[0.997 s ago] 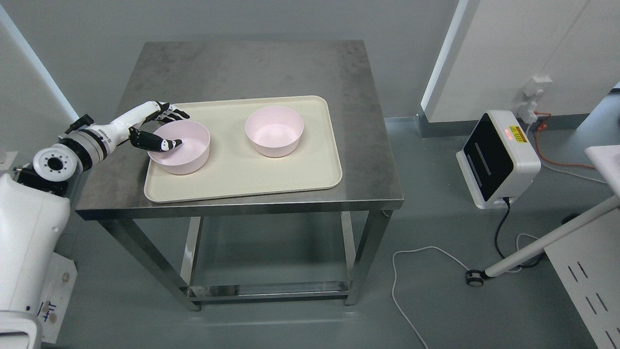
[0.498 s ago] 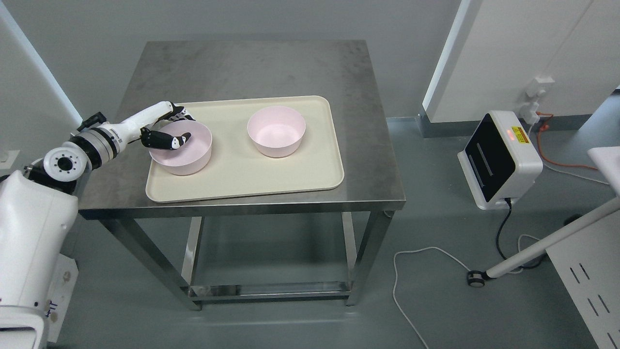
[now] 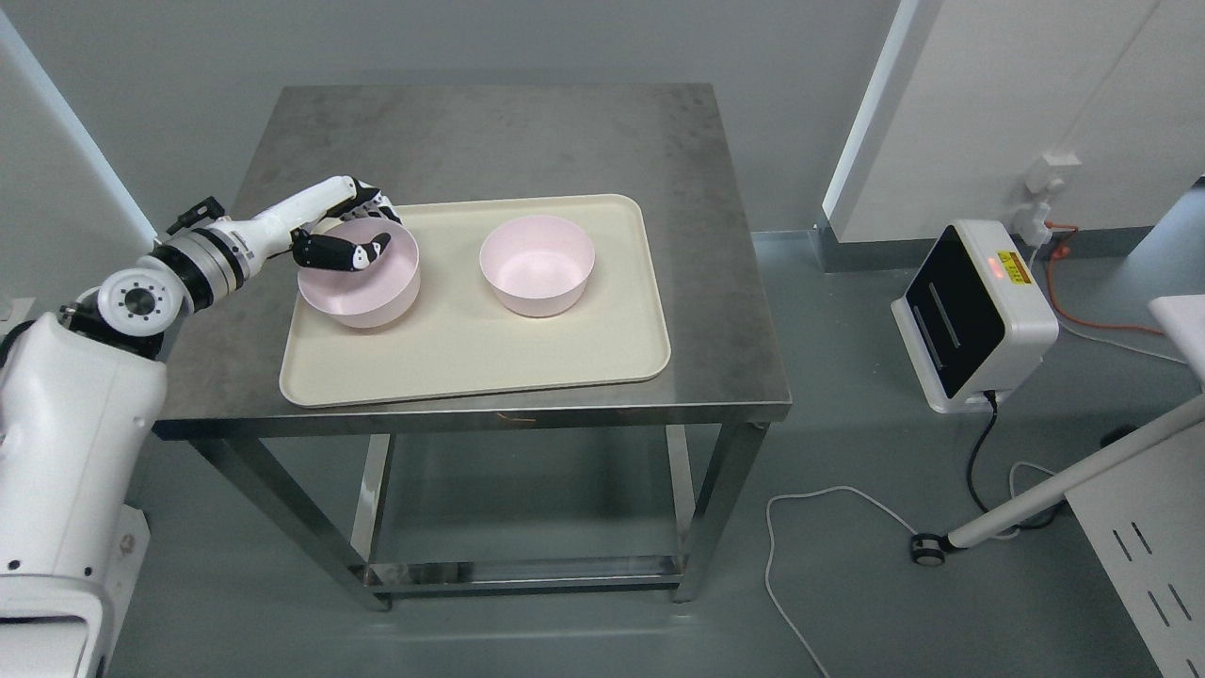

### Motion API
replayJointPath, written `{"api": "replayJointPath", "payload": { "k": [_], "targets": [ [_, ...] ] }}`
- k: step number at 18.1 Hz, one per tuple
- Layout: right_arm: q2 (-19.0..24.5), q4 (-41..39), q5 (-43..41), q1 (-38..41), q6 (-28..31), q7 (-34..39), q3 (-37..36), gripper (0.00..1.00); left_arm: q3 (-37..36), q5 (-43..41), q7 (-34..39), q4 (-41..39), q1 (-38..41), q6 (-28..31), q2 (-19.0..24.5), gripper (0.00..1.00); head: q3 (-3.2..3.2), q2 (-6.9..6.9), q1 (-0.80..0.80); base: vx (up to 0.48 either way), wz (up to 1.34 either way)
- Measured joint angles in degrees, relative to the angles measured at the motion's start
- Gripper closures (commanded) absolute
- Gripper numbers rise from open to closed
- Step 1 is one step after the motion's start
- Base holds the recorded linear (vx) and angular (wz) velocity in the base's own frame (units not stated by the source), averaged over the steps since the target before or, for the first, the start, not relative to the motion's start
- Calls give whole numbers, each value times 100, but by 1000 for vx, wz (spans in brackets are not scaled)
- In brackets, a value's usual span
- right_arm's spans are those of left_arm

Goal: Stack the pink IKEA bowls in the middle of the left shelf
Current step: 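Lift the pink bowl and lower it into the other pink bowl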

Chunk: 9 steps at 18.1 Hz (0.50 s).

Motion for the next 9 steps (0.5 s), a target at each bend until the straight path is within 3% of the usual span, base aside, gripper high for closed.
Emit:
{"api": "replayJointPath", "payload": {
  "k": [5, 9],
  "targets": [
    [0, 0, 0, 0, -1, -2, 0, 0, 199, 23, -529, -275, -364, 341, -333, 99, 0, 0, 0, 4, 3],
    [0, 0, 0, 1, -3, -26, 0, 0, -98, -29, -724, -658, -502, 574, -959, 99, 0, 0, 0, 0, 0]
  ]
}}
